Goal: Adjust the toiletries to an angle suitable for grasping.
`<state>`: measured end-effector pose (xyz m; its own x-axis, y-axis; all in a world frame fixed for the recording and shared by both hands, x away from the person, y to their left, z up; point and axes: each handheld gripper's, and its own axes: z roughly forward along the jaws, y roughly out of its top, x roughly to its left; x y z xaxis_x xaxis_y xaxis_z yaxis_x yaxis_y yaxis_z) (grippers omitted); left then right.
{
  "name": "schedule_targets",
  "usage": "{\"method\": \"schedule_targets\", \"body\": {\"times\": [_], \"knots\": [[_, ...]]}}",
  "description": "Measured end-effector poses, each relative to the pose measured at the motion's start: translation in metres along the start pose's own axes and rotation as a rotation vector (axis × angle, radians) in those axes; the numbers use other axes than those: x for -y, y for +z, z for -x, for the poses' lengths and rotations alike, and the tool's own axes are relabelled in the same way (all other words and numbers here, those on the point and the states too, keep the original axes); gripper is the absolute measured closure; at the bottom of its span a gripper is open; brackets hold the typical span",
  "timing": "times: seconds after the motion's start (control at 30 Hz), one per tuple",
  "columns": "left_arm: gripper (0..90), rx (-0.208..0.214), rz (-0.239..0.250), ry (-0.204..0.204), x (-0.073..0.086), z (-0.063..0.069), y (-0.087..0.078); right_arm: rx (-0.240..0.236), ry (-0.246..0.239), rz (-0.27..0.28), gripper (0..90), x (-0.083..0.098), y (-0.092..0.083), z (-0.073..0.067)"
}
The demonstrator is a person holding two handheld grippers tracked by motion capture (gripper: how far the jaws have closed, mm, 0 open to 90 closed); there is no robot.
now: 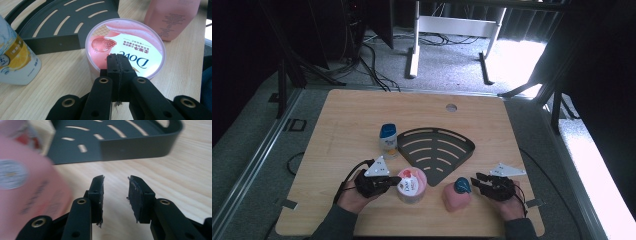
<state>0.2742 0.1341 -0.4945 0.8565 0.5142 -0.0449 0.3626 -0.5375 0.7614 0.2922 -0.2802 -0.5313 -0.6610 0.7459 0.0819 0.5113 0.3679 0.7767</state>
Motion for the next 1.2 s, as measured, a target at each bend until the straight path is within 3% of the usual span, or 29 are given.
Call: {"method": "schedule_targets", "body": {"times": [0.1, 0.27, 0.43, 0.63, 0.9, 0.93, 1.0, 1.03, 1.1, 1.2], "knots": [[90.0, -0.001, -0.005, -0.003, 0.002, 0.0, -0.003, -0.022, -0.001, 0.005, 64.4, 0.002, -0.003, -0.004], [90.0, -0.006, -0.027, -0.011, 0.004, 0.001, -0.009, -0.12, 0.02, 0.027, 62.7, 0.008, -0.011, -0.009], [90.0, 0.018, -0.014, -0.039, 0.009, -0.001, -0.013, -0.165, 0.015, 0.021, 61.1, 0.011, -0.012, -0.012], [90.0, 0.023, -0.026, -0.044, 0.013, -0.003, -0.019, -0.192, 0.013, 0.026, 64.7, 0.014, -0.014, -0.015], [89.9, -0.008, -0.023, -0.063, 0.02, -0.009, -0.03, -0.198, -0.017, 0.029, 80.1, 0.016, -0.016, -0.021], [89.8, -0.025, -0.038, -0.062, 0.021, -0.009, -0.031, -0.202, -0.031, 0.029, 84.5, 0.016, -0.017, -0.023], [89.7, -0.109, -0.146, -0.055, 0.027, -0.011, -0.027, -0.203, -0.042, 0.03, 87.4, 0.017, -0.018, -0.025], [89.7, -0.116, -0.169, -0.075, 0.03, -0.012, -0.026, -0.201, -0.049, 0.03, 88.4, 0.017, -0.019, -0.026], [89.7, -0.089, -0.131, -0.091, 0.034, -0.014, -0.029, -0.198, -0.054, 0.029, 89.1, 0.018, -0.02, -0.027], [89.7, -0.092, -0.107, -0.083, 0.03, -0.013, -0.033, -0.2, -0.059, 0.031, 89.5, 0.019, -0.02, -0.028]]}}
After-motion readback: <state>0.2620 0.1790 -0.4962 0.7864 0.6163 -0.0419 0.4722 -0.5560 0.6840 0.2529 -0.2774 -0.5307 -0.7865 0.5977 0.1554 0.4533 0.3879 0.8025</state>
